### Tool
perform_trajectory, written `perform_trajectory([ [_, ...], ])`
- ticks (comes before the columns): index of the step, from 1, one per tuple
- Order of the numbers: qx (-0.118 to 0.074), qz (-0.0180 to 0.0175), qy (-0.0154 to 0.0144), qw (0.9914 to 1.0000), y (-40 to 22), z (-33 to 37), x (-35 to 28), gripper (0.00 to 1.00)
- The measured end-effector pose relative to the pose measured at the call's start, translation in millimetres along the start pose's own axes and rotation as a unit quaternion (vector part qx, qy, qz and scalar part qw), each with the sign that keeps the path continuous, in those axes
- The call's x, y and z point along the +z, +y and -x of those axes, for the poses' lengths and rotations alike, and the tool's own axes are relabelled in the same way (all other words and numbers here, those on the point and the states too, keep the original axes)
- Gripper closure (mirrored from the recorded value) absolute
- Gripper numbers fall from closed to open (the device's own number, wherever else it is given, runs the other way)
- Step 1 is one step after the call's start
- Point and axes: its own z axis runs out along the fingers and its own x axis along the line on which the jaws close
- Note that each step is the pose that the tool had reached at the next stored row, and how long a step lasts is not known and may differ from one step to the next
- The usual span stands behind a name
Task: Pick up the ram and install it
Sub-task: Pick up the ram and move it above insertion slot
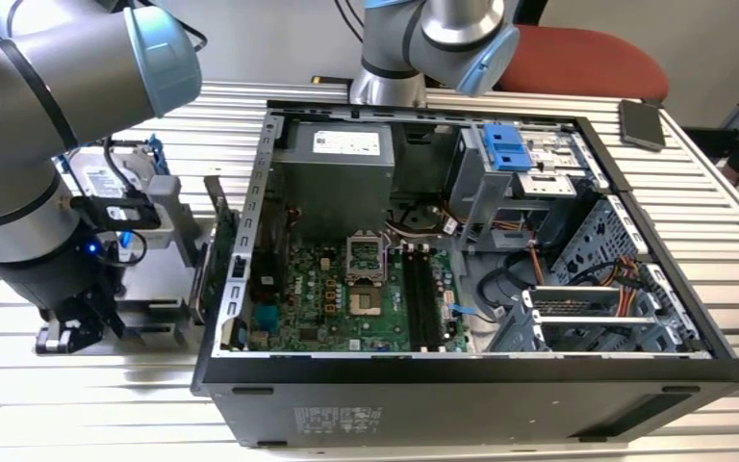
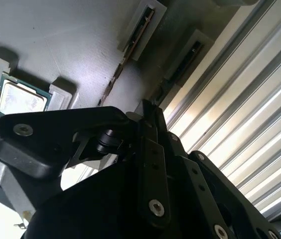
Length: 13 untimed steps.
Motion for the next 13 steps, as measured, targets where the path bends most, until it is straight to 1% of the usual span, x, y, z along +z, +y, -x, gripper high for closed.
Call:
perform_trajectory([
  [13, 0.0, 0.0, 0.0, 1.0, 0.0, 0.0, 0.5, 1.0],
])
